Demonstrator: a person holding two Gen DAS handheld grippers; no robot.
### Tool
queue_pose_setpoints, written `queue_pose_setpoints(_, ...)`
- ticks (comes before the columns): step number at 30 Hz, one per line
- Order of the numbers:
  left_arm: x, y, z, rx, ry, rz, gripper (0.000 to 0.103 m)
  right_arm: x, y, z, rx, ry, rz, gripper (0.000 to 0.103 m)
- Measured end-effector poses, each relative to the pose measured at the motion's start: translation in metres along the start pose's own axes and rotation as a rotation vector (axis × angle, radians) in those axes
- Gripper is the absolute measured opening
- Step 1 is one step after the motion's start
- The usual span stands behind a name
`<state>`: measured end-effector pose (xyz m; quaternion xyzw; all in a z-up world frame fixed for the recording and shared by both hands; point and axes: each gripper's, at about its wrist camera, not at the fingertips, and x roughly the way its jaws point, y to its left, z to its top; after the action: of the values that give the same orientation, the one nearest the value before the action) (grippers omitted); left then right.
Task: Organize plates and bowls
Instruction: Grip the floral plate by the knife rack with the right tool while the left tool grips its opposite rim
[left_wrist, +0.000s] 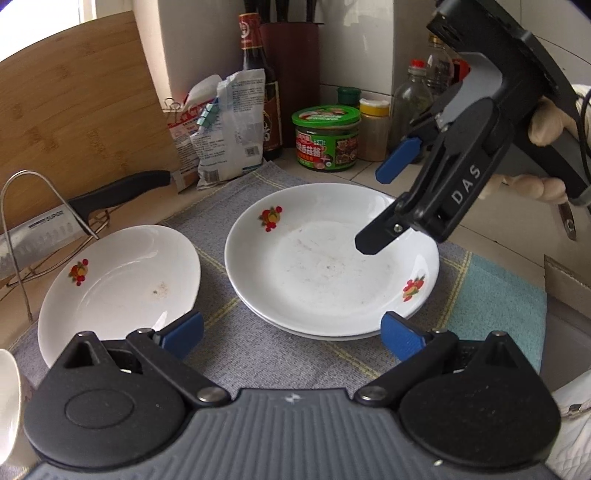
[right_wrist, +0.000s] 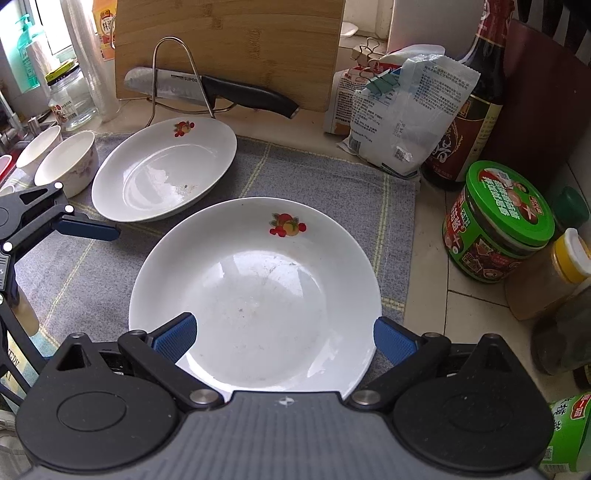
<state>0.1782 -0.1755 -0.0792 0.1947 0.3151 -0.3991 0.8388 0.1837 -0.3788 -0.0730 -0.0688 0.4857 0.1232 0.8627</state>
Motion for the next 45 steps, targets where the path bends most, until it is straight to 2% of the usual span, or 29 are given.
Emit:
queue_pose_setpoints(7,-0.02,-0.006,-0.007,-0.119,-0.025,0.157,0.102,-0.002,0.01,0.006,-0.041,-0.086,0.016,0.103)
queue_pose_setpoints(12,-0.029,-0.003,-0.013,-0.263,0.005,0.276,0.102,0.003,0.026,0.022,-0.124,-0.141,0.039,0.103)
queue_pose_setpoints(16,-0.037,0.005,-0.025,-0.346,0.03,0.326,0.102,0.012,0.041,0.032,-0.139,-0.151,0.093,0.103)
queue_pose_setpoints(19,-0.038,0.016,-0.034,-0.365,0.044,0.337,0.102,0.018,0.056,0.037,-0.154,-0.152,0.107,0.103)
queue_pose_setpoints(23,-0.033,0.033,-0.045,-0.34,0.06,0.329,0.102,0.025,0.076,0.038,-0.159,-0.14,0.081,0.103)
queue_pose_setpoints(29,-0.021,0.055,-0.056,-0.33,0.064,0.284,0.102,0.029,0.091,0.047,-0.12,-0.115,0.032,0.103)
queue_pose_setpoints(38,0.005,0.076,-0.055,-0.324,0.097,0.302,0.102,0.044,0.084,0.07,-0.066,-0.087,0.003,0.103)
queue_pose_setpoints(45,0.018,0.081,-0.048,-0.341,0.101,0.33,0.102,0.068,0.073,0.09,-0.079,-0.047,0.029,0.103)
